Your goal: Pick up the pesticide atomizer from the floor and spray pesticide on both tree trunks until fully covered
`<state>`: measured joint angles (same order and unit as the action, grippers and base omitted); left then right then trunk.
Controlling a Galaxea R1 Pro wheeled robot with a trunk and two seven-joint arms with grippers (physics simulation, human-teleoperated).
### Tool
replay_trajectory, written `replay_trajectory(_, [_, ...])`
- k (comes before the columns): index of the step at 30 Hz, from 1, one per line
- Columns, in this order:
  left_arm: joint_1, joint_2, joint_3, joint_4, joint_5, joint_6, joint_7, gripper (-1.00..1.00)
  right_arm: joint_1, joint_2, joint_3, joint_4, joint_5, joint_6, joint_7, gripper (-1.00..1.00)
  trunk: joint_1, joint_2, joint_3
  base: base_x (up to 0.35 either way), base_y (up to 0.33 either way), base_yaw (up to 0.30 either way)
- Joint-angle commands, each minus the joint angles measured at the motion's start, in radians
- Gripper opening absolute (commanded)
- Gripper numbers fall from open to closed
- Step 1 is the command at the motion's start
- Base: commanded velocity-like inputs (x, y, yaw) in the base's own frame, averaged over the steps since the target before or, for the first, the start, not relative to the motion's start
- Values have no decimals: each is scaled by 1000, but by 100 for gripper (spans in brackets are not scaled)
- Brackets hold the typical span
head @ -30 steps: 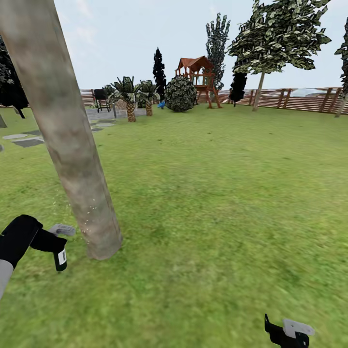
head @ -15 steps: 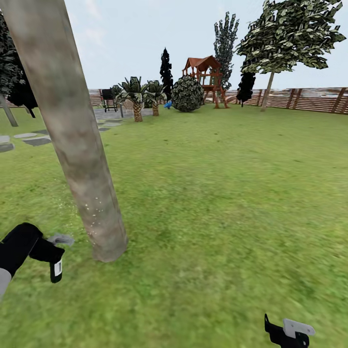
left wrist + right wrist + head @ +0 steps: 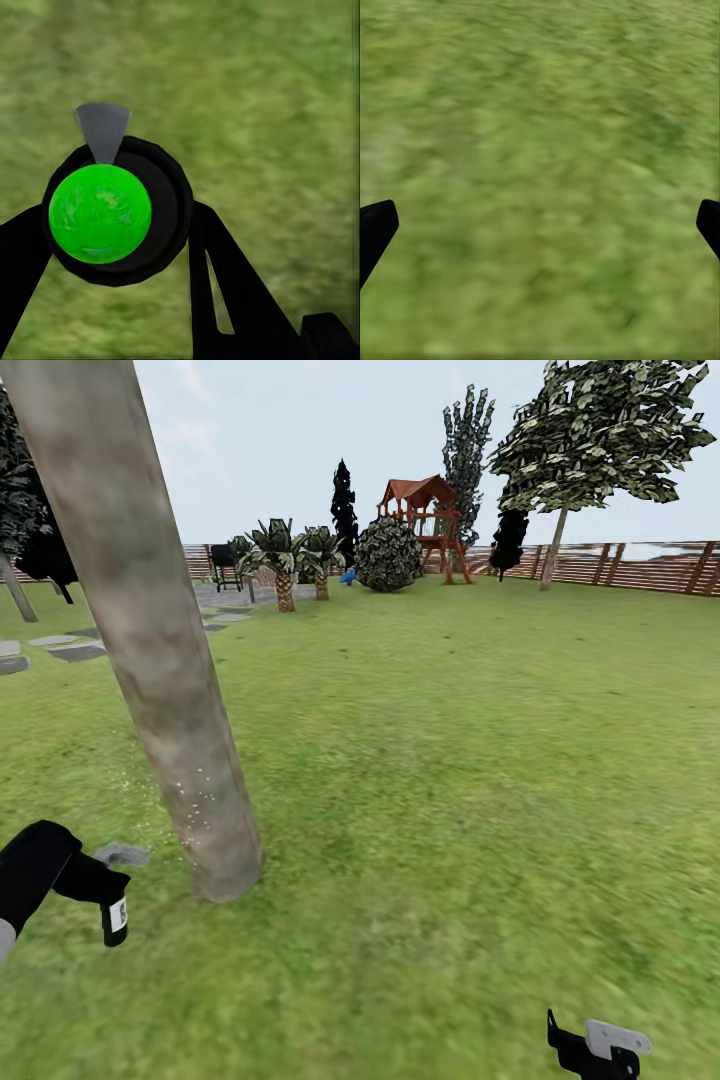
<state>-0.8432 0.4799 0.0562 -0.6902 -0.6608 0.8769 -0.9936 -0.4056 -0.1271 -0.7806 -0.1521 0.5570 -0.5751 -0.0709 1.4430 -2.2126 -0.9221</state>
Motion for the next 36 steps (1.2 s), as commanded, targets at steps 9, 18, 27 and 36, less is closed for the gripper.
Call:
replay_trajectory(9, [-10, -6, -1, -6, -7, 7, -13, -100, -1, 0, -3, 2, 9, -3, -7, 100, 0, 0, -1, 142, 31, 45])
replay_trajectory(18, [2, -14, 0, -56, -4, 8, -13, -100, -1, 0, -3, 2, 9, -3, -7, 100, 0, 0, -1, 24, 6, 0])
replay_trajectory(27, [-11, 8, 6, -65, -8, 11, -11, -100, -1, 0, -3, 2, 10, -3, -7, 100, 0, 0, -1, 0, 0, 0])
replay_trajectory(36, [4, 7, 8, -76, -1, 8, -9, -100, -1, 0, -3, 2, 11, -3, -7, 100, 0, 0, -1, 0, -137, 0])
